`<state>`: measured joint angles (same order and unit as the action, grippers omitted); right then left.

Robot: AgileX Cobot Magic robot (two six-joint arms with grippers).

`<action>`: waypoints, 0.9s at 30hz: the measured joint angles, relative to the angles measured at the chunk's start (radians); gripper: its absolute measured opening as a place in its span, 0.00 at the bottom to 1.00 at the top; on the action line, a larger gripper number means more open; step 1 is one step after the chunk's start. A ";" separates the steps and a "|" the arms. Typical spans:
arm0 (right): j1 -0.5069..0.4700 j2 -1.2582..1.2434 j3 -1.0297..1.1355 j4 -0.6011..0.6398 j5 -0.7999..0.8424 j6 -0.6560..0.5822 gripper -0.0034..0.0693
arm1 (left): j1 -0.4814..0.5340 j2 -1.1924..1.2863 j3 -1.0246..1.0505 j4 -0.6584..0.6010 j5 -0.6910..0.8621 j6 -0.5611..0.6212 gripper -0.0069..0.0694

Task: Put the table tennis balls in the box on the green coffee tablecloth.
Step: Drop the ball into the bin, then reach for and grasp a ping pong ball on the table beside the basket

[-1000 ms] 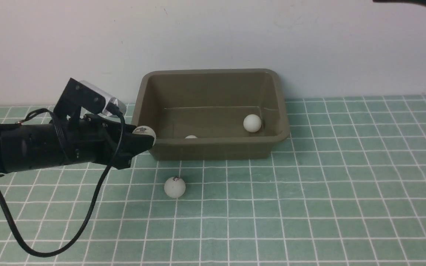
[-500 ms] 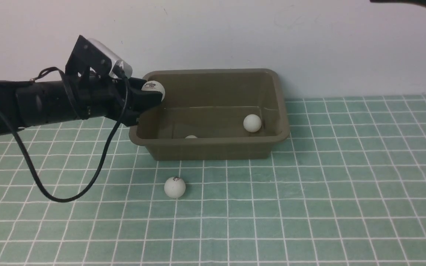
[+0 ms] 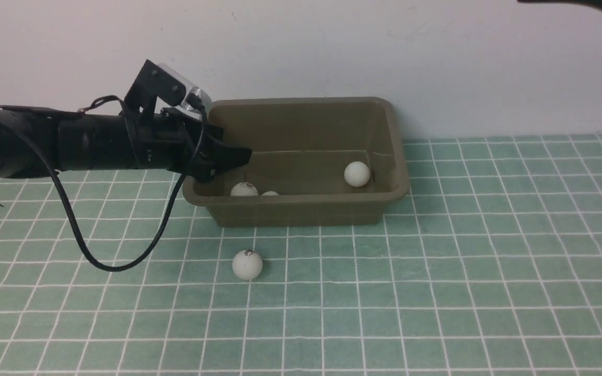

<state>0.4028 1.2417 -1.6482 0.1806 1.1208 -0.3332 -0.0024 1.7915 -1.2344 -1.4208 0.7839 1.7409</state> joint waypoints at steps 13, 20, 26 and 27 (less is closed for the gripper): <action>0.000 0.000 0.000 0.000 0.000 -0.008 0.64 | 0.000 -0.308 0.000 0.342 0.067 -0.459 0.67; 0.000 0.000 0.000 0.000 -0.004 -0.010 0.64 | 0.000 -0.401 -0.001 0.454 0.184 -0.686 0.64; 0.000 0.000 0.000 0.000 -0.010 -0.011 0.64 | 0.000 -0.413 0.008 0.529 0.290 -0.770 0.63; 0.000 0.000 0.000 0.000 -0.010 -0.011 0.64 | -0.001 -0.413 0.019 0.545 0.294 -0.783 0.63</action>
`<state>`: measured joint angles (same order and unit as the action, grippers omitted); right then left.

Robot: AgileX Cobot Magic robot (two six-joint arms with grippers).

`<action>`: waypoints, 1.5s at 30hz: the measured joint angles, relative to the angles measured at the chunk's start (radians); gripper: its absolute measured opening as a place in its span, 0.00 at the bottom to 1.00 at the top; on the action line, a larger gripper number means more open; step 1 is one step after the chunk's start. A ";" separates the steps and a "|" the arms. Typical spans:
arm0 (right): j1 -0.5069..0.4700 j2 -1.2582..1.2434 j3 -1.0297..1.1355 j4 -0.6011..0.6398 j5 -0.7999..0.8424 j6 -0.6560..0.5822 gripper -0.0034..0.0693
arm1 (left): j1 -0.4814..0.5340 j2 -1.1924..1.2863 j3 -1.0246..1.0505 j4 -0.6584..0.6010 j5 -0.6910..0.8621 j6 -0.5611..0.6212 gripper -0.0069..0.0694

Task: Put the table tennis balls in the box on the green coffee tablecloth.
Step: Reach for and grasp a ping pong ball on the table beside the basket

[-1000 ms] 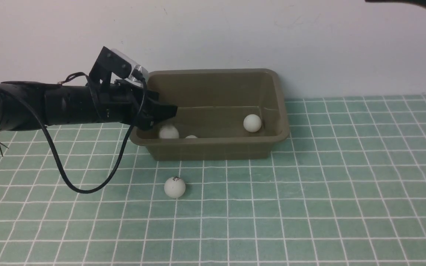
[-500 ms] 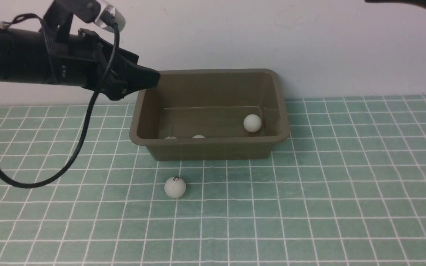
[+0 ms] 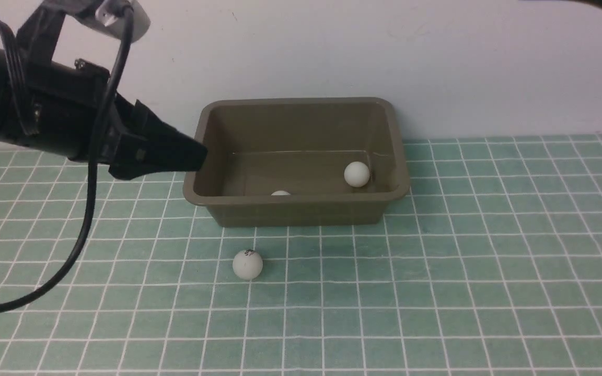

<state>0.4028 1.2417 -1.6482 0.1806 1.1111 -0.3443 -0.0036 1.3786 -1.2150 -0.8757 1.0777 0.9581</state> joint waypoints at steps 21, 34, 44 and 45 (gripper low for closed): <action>0.000 0.000 0.000 0.000 -0.008 -0.012 0.64 | -0.371 0.081 0.297 0.238 -0.584 -0.255 0.63; 0.000 0.000 0.000 0.000 -0.012 -0.015 0.64 | -0.374 0.324 0.297 0.167 -0.811 -0.289 0.64; 0.000 0.000 0.000 -0.001 -0.018 -0.015 0.64 | -0.374 0.345 0.297 0.151 -0.878 -0.288 0.78; 0.000 0.000 0.000 -0.001 -0.021 -0.015 0.64 | -0.374 0.350 0.297 0.148 -0.878 -0.288 0.78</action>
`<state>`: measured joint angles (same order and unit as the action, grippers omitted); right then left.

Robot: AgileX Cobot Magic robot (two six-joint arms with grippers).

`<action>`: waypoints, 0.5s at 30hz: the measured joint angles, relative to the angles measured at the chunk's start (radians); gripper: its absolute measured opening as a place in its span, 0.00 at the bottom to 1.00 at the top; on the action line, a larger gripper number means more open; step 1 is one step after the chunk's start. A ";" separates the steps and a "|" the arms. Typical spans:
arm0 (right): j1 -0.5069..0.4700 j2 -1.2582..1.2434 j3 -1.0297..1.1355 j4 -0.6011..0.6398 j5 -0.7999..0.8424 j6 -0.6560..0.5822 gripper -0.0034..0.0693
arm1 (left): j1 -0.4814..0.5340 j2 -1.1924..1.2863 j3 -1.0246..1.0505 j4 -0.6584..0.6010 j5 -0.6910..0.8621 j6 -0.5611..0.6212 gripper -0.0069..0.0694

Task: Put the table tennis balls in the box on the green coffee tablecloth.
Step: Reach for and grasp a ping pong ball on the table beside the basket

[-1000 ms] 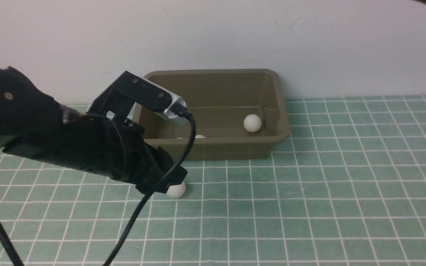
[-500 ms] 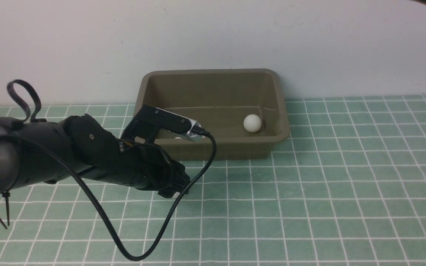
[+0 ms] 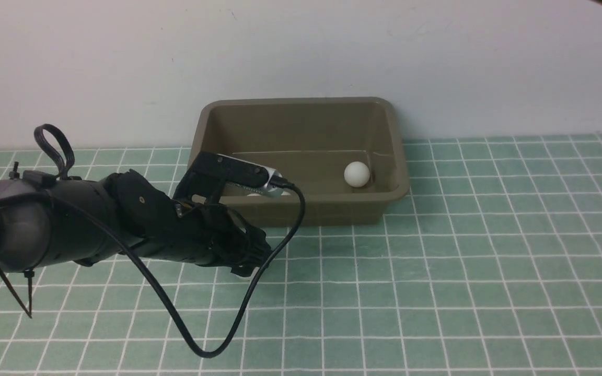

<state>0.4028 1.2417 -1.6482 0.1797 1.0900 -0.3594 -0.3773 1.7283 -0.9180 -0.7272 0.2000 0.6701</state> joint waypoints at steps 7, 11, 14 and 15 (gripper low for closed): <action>0.000 0.000 0.000 0.000 -0.002 -0.001 0.64 | -0.001 0.078 0.000 -0.027 -0.023 0.000 0.78; 0.000 0.000 0.000 0.000 -0.002 -0.001 0.64 | -0.001 0.090 0.000 -0.030 -0.056 0.000 0.78; 0.000 0.000 0.000 0.000 -0.002 -0.001 0.64 | -0.001 0.094 0.000 -0.029 -0.076 0.000 0.77; 0.000 0.000 0.000 0.001 -0.002 -0.001 0.64 | -0.001 0.096 -0.001 -0.029 -0.077 0.000 0.74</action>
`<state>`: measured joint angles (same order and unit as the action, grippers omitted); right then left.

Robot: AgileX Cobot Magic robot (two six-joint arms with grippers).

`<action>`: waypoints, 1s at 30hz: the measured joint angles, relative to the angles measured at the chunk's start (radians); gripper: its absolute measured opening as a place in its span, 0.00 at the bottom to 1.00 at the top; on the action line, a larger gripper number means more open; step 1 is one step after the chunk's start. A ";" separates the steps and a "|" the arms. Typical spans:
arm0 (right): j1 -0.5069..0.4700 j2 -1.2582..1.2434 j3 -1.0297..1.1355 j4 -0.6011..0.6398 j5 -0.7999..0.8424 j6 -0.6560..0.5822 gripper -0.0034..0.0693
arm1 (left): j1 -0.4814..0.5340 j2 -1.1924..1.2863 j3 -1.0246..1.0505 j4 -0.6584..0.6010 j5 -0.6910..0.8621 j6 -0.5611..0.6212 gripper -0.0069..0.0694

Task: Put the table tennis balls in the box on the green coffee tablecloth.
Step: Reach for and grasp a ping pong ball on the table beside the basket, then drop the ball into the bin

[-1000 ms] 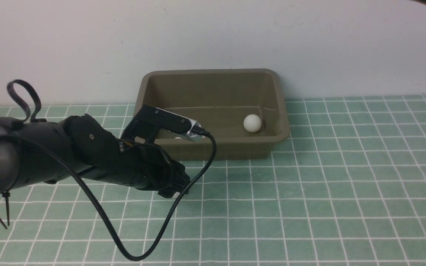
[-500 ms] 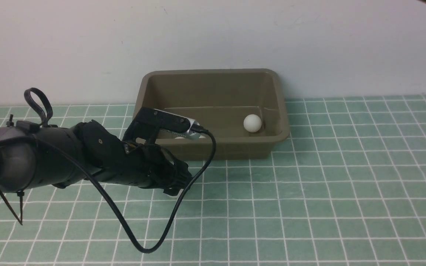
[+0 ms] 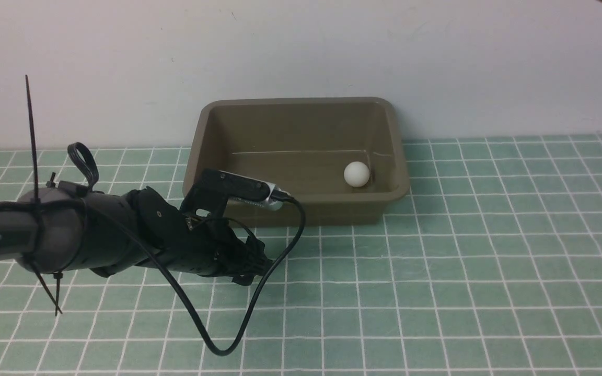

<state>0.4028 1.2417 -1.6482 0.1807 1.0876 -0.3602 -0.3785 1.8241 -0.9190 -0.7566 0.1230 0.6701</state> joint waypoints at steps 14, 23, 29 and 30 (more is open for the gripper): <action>0.000 0.000 0.000 0.003 0.000 0.000 0.64 | 0.000 0.003 -0.002 0.002 0.027 0.011 0.49; 0.000 0.000 0.000 0.006 0.000 0.000 0.64 | -0.002 -0.153 -0.002 0.002 0.223 0.034 0.49; 0.000 0.000 0.000 0.010 0.000 0.000 0.64 | -0.002 -0.269 -0.032 0.003 0.210 0.094 0.49; 0.000 0.000 0.000 0.010 0.000 0.000 0.64 | -0.002 -0.272 -0.037 0.003 0.197 0.109 0.49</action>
<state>0.4028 1.2417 -1.6482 0.1905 1.0876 -0.3602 -0.3800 1.5523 -0.9556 -0.7536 0.3202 0.7787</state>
